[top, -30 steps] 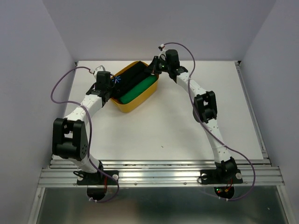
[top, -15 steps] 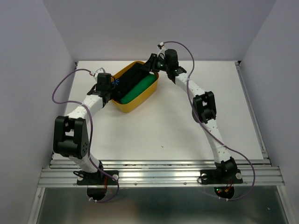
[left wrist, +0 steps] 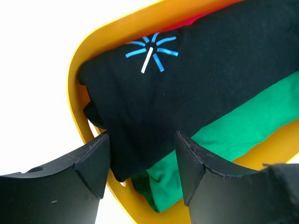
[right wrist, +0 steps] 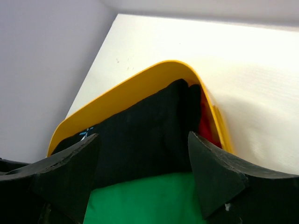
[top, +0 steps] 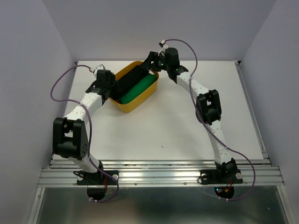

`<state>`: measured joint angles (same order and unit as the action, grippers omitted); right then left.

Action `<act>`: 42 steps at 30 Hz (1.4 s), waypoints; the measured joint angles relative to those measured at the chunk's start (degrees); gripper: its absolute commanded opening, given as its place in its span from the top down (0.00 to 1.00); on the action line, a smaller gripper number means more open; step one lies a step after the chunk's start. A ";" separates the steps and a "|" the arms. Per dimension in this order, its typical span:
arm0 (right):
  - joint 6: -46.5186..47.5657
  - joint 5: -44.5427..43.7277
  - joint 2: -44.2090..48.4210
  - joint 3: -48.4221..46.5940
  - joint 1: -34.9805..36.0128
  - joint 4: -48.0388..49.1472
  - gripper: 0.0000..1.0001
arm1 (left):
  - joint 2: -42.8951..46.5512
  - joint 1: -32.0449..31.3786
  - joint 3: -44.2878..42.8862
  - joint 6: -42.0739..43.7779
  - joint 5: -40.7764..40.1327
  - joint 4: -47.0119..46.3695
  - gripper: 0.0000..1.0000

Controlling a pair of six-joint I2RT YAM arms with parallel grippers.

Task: Roll the t-shirts
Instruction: Place the T-shirt in the bin, then reset both arms

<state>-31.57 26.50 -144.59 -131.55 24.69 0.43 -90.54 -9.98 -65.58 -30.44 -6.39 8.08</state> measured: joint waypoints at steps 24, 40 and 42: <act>5.90 -16.81 36.28 40.17 -1.05 -4.81 0.07 | -8.13 -2.51 -15.85 2.58 6.75 -0.15 0.42; 7.98 -26.62 52.94 60.35 -2.25 -13.62 0.02 | -22.99 -3.37 -22.43 4.68 8.61 -1.40 0.46; 8.11 -27.52 55.17 61.29 -2.43 -14.01 0.02 | -22.99 -3.82 -24.55 5.09 8.39 -0.61 0.46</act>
<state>-23.46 -1.02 -89.43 -70.26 22.26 -13.58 -113.54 -13.80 -90.13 -25.34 2.00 7.46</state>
